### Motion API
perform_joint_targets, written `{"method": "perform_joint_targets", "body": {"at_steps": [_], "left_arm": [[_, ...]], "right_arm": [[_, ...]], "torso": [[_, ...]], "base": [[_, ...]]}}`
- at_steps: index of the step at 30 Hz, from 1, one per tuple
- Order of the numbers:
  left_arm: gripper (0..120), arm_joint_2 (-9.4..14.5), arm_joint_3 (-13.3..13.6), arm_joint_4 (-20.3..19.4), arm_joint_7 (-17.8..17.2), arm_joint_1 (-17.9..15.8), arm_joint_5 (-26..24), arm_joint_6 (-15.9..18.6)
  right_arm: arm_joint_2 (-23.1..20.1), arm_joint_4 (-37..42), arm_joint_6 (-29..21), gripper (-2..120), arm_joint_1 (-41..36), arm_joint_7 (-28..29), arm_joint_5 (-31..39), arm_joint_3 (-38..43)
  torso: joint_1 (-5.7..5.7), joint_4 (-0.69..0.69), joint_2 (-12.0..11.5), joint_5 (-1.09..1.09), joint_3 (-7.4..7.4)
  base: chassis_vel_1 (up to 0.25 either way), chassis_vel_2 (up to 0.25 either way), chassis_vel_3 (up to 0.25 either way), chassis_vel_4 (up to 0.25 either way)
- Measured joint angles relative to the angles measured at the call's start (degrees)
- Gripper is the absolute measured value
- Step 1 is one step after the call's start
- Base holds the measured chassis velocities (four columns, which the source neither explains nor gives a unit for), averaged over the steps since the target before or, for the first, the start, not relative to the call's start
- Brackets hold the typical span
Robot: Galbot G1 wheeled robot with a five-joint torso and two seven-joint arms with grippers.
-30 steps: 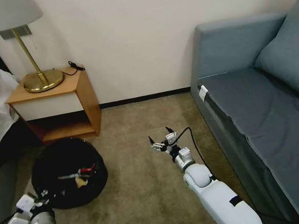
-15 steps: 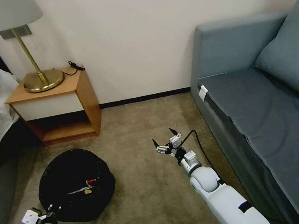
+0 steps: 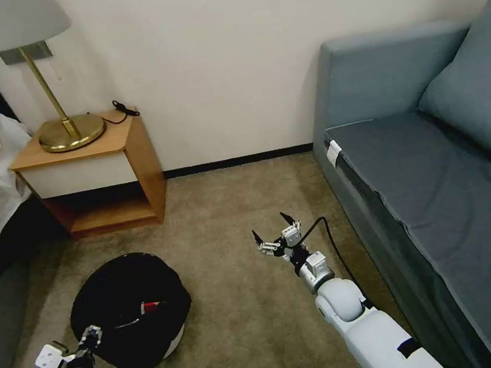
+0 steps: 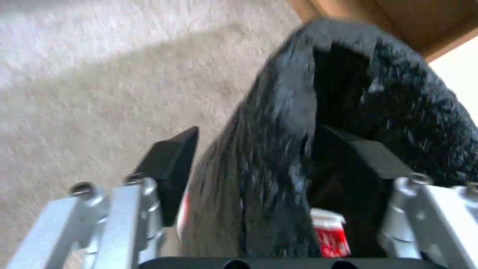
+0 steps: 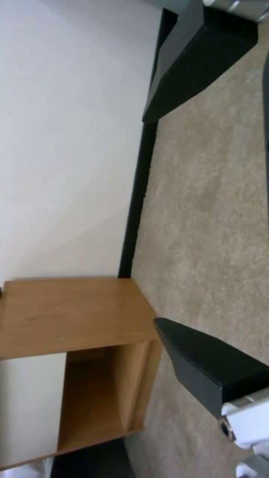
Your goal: Pick up the trash bin, then pick up the garbage on the floor and place it into the trash bin.
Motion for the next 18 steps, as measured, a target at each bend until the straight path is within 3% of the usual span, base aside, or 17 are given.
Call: {"method": "perform_joint_targets", "body": {"at_steps": [2,3,5,7,9,11,12,14,16,18], "left_arm": [[70,0.1,0.0,0.0,0.5,0.2,2.5,-0.8],[79,0.3,-0.1,-0.5,3.0,0.8,9.3,-3.2],[85,0.7,-0.4,-2.3,8.1,2.0,16.8,-6.4],[88,0.9,-0.4,-3.0,9.6,2.2,18.7,-7.4],[98,2.0,-0.5,-5.4,15.7,3.1,25.9,-11.3],[100,2.6,-0.4,-6.6,19.8,3.5,30.6,-13.6],[100,2.6,-0.4,-6.6,19.8,3.5,30.6,-13.6],[100,3.0,-0.1,-7.5,26.7,4.0,36.6,-16.6],[100,3.0,0.0,-7.5,27.8,4.1,37.5,-17.1],[100,3.1,0.5,-6.4,33.9,4.1,43.7,-20.7]], "right_arm": [[0.1,0.2,0.0,100,-0.1,0.0,0.0,0.1],[0.1,1.0,-0.1,100,-0.5,0.0,1.0,0.1],[-0.3,2.3,-0.5,100,-0.8,0.0,3.5,0.0],[-0.5,2.7,-0.6,100,-1.0,0.0,4.3,-0.1],[-1.0,4.2,-0.9,100,-1.6,0.0,6.3,0.2],[-1.3,5.3,-1.0,100,-2.1,0.0,6.9,0.7],[-1.3,5.3,-1.0,100,-2.1,0.0,6.9,0.7],[-1.8,7.3,-1.7,100,-3.0,0.3,8.8,1.2],[-1.8,7.7,-1.9,100,-3.2,0.4,9.1,1.3],[-2.0,10.0,-3.1,100,-4.2,0.9,11.7,2.0]], "torso": [[0.00,0.00,0.0,0.00,0.00],[0.00,0.00,0.0,-0.01,0.00],[0.00,0.02,0.0,0.00,0.00],[0.00,0.01,0.0,0.01,0.00],[0.00,0.00,0.0,0.01,0.00],[0.00,0.00,0.0,0.01,0.00],[0.00,0.00,0.0,0.01,0.00],[0.00,0.00,0.0,0.01,0.00],[0.00,0.00,0.0,0.02,0.00],[0.00,0.00,0.0,0.01,0.00]], "base": [[0.000,0.000,0.000,0.000],[0.000,0.000,0.000,0.000],[0.000,0.000,0.000,0.000],[0.000,0.000,0.000,0.000],[0.000,0.000,0.000,0.000],[0.000,0.000,0.000,0.000],[0.000,0.000,0.000,0.000],[0.000,0.000,0.000,0.000],[0.000,0.000,0.000,0.000],[0.000,0.000,0.000,0.000]]}}
